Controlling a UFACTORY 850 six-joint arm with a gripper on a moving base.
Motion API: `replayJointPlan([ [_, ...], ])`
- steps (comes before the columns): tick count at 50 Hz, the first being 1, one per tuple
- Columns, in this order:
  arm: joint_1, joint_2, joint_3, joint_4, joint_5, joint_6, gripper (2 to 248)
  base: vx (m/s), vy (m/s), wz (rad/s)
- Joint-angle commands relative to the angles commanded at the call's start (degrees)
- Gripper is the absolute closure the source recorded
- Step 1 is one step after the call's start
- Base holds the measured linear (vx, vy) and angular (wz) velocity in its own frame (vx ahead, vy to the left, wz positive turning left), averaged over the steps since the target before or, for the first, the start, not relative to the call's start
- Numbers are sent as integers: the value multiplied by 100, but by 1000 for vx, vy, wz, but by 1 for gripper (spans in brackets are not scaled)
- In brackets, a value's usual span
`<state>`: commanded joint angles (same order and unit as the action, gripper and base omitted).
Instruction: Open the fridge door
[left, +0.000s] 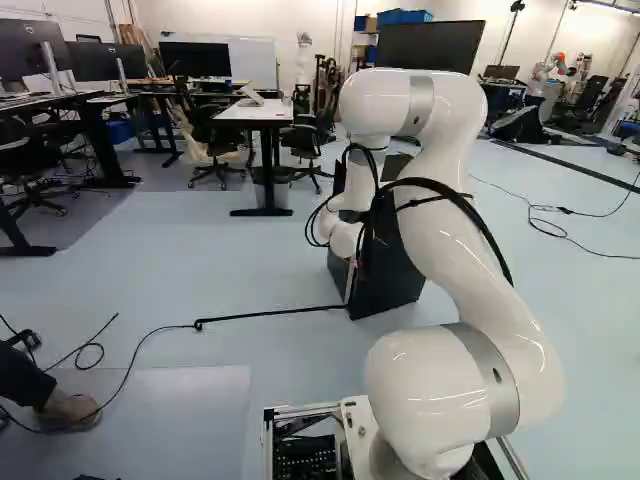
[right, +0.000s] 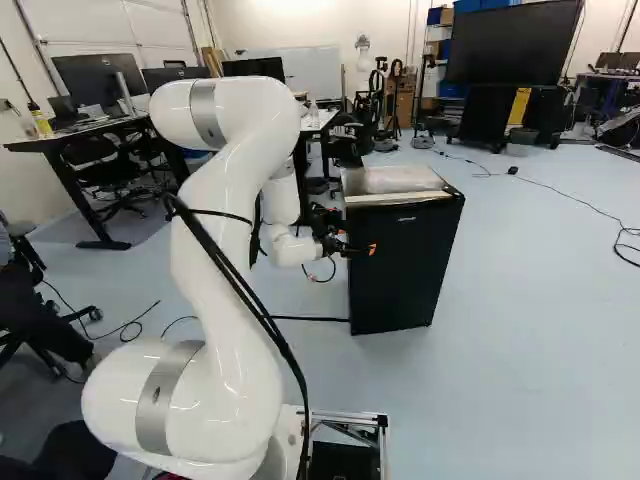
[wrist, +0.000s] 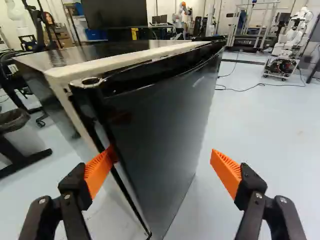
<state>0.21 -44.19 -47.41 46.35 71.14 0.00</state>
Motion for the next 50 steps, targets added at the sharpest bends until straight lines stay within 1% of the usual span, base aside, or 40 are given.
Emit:
replayJointPlan([
  [7,-63,107,185,141,-6,0,3,-2,-3,-5],
  [14,-129,208,362,419,-57,0,3,0,0,0],
  [34,-347,457,816,1573,-377,0,3,0,0,0],
  [50,-563,603,1113,2536,-652,0,3,0,0,0],
])
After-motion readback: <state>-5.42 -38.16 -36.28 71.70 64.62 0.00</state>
